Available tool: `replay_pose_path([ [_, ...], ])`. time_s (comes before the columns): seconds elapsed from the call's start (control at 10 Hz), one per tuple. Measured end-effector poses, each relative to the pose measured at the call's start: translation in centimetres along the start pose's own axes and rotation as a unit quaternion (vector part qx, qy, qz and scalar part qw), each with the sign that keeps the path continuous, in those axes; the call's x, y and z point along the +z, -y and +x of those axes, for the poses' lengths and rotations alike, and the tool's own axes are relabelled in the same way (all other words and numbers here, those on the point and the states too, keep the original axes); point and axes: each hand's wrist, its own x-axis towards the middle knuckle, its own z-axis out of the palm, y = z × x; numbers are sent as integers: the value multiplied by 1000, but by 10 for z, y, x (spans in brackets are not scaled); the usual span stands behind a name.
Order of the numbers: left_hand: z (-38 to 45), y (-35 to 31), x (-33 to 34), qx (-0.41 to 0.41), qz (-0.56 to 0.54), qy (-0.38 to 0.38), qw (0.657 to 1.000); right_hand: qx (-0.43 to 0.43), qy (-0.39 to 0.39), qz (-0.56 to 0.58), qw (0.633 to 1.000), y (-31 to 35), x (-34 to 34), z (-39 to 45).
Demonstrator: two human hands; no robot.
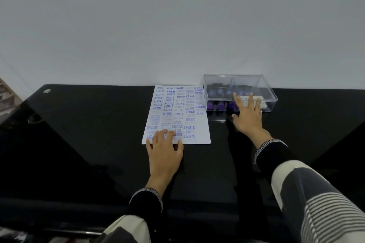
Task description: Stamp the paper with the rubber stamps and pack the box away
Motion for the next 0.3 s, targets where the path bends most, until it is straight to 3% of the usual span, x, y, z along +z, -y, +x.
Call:
replay_pose_path([
  [0.2, 0, -2, -4, 77, -12, -48, 996, 18, -108, 123, 986, -3, 14, -49],
  [0.3, -3, -7, -9, 144, -9, -56, 988, 4, -116, 153, 981, 2, 15, -81],
])
